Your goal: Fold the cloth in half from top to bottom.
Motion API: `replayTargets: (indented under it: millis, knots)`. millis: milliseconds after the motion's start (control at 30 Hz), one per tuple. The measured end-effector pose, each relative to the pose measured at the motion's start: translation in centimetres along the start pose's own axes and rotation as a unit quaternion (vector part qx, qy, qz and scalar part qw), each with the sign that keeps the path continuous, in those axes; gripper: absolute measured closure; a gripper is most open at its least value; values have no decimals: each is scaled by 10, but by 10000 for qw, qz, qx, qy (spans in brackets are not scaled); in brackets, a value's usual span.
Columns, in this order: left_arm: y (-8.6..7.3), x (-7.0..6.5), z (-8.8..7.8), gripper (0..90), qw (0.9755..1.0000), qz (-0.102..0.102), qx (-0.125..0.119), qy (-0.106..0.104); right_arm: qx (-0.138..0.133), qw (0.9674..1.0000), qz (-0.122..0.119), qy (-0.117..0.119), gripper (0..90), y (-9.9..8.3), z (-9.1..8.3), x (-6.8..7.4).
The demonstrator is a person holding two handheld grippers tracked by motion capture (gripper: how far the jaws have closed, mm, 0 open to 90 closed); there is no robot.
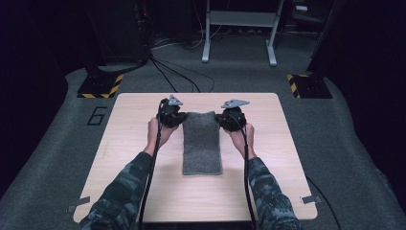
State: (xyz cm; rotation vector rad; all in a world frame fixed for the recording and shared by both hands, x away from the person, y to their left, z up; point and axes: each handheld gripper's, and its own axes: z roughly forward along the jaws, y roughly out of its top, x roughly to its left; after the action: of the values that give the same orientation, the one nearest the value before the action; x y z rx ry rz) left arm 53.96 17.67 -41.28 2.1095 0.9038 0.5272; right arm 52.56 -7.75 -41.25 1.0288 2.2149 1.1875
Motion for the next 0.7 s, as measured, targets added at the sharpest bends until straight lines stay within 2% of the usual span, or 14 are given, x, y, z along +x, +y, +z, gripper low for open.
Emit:
replayTargets:
  millis: [100,200,367,700]
  knots:
    - [-6,-5,-3,853,9999,-40,24,-159,-2,10000,-59,63,863,-6,-4,3]
    - [-13,-9,-6,853,9997,-20,47,-224,36,9999,6,144,863,-15,-7,7]
    - [-24,-17,-9,852,9994,-56,79,-346,90,9997,-63,203,863,-30,-12,15]
    - [-46,-35,-17,815,9979,32,235,-606,188,9992,-159,313,861,-55,-21,28]
